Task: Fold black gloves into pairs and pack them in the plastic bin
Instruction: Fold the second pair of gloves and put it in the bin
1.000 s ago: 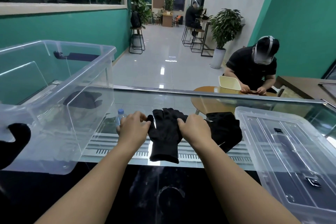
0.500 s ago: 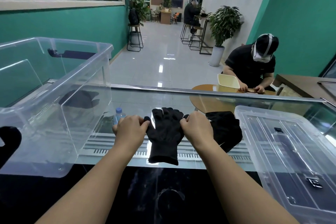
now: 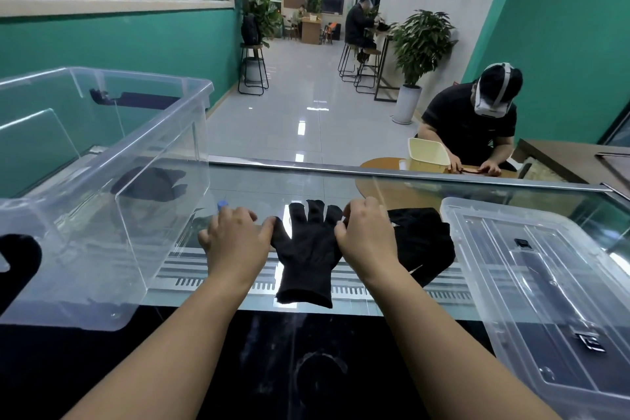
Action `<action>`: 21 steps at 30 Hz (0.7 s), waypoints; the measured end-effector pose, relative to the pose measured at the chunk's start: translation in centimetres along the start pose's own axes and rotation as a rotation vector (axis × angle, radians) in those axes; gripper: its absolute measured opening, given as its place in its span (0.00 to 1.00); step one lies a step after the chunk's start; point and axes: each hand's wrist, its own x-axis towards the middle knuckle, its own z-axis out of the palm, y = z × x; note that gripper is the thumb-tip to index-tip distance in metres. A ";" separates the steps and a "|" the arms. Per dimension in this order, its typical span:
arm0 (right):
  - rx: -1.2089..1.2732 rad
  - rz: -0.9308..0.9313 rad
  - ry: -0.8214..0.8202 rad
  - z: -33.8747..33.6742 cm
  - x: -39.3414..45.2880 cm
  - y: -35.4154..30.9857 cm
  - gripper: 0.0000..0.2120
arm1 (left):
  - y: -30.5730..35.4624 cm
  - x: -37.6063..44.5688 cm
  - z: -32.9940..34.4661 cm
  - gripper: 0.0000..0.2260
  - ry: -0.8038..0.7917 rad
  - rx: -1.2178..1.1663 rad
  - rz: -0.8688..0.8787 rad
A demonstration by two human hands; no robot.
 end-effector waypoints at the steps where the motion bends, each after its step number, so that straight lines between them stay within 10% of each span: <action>1: 0.004 -0.040 -0.026 -0.2 -0.2 -0.2 0.11 | 0.0 0.2 0.0 0.20 -0.042 0.022 -0.017; 8: -0.053 -0.253 -0.419 0.2 -2.0 -1.5 0.29 | 0.7 1.3 -0.5 0.13 -0.273 0.006 -0.092; 15: -0.028 -0.414 -0.412 -0.1 -3.3 -2.5 0.26 | 0.9 0.5 -0.1 0.10 -0.105 -0.228 0.003; 21: 0.013 -0.404 -0.476 0.4 -3.7 -2.5 0.24 | 0.5 -0.4 0.0 0.13 -0.287 -0.443 0.105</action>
